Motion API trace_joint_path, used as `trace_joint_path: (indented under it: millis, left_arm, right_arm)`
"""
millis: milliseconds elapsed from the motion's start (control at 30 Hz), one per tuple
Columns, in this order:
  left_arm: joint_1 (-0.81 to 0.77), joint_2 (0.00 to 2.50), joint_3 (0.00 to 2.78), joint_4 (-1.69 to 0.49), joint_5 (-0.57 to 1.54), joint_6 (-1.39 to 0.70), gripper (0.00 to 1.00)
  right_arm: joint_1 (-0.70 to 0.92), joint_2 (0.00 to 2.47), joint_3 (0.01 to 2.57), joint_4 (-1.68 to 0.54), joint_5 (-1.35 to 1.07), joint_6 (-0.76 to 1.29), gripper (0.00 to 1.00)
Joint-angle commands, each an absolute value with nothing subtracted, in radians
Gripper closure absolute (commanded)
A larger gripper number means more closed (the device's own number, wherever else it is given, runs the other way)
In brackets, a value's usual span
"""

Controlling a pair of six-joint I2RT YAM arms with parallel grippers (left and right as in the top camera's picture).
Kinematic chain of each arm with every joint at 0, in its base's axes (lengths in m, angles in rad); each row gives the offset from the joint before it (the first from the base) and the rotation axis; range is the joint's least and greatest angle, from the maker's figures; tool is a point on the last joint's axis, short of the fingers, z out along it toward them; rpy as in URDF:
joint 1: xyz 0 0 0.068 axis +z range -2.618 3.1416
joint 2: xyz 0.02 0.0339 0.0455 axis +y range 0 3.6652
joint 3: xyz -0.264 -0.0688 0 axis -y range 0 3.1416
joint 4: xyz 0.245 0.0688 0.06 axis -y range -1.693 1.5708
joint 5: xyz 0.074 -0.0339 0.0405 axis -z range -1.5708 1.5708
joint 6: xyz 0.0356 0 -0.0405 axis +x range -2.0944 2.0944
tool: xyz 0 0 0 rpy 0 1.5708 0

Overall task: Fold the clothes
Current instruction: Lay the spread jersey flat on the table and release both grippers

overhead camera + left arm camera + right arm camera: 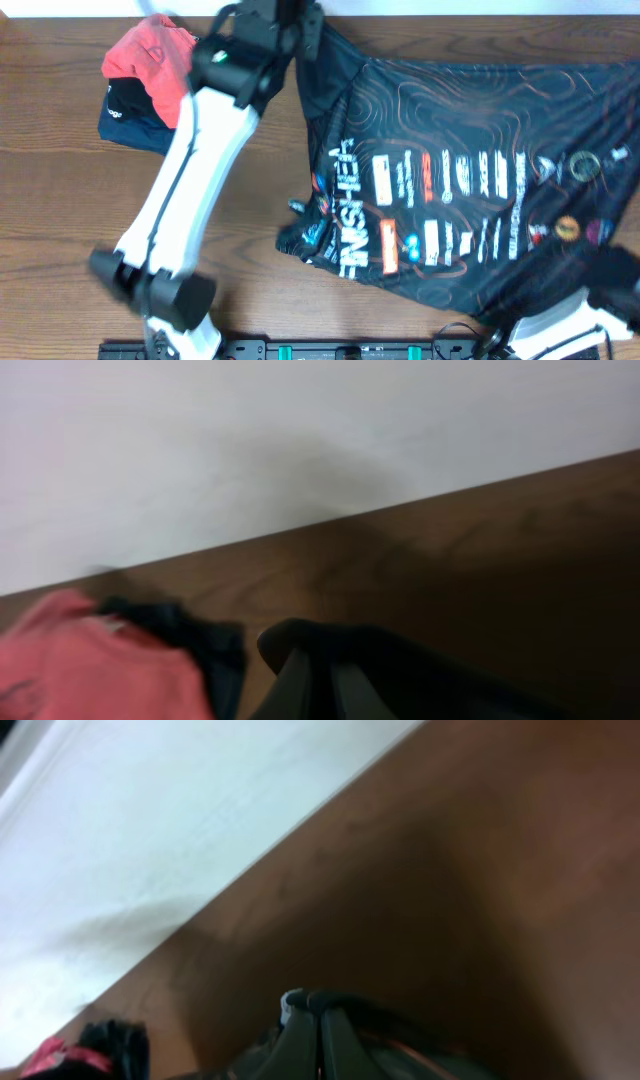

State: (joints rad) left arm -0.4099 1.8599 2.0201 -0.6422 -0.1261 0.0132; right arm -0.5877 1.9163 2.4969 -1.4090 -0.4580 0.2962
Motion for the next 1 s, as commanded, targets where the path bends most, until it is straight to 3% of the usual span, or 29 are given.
trace_joint_path:
  millis: [0, 67, 100, 133, 167, 233, 300, 333, 567, 767, 967]
  left_arm:
    - [-0.393, 1.930, 2.027, -0.523, -0.101, 0.057, 0.94]
    - [-0.384, 1.970, 2.027, -0.440, -0.101, 0.068, 0.94]
    - [-0.380, 1.983, 2.027, -0.406, -0.101, 0.068, 0.94]
    - [-0.376, 1.992, 2.027, -0.382, -0.101, 0.068, 0.93]
    - [-0.373, 1.996, 2.027, -0.366, -0.101, 0.067, 0.83]
    - [-0.369, 1.996, 2.027, -0.356, -0.102, 0.067, 0.39]
    - [-0.368, 1.979, 2.028, -0.378, -0.130, 0.068, 0.08]
    - [-0.369, 1.968, 2.028, -0.399, -0.146, 0.068, 0.04]
    - [-0.369, 1.855, 2.028, -0.702, -0.153, 0.070, 0.02]
    - [-0.370, 1.771, 2.028, -1.042, -0.126, -0.037, 0.02]
    - [-0.369, 1.774, 1.988, -1.325, 0.023, -0.123, 0.02]
  right_arm:
    - [-0.521, 2.021, 2.499, -1.311, -0.476, 0.302, 0.99]
    - [-0.500, 2.075, 2.499, -1.220, -0.476, 0.301, 0.99]
    - [-0.495, 2.093, 2.499, -1.192, -0.476, 0.300, 0.94]
    - [-0.491, 2.106, 2.499, -1.167, -0.479, 0.297, 0.83]
    - [-0.490, 2.115, 2.499, -1.147, -0.479, 0.280, 0.69]
    - [-0.494, 2.126, 2.499, -1.132, -0.478, 0.260, 0.49]
    - [-0.506, 2.127, 2.499, -1.143, -0.479, 0.233, 0.40]
    - [-0.514, 2.123, 2.499, -1.159, -0.479, 0.214, 0.39]
    - [-0.564, 2.119, 2.499, -1.399, -0.469, 0.138, 0.37]
    - [-0.570, 2.119, 2.461, -1.635, -0.215, 0.137, 0.34]
    - [-0.572, 2.119, 2.253, -1.598, -0.121, 0.186, 0.34]
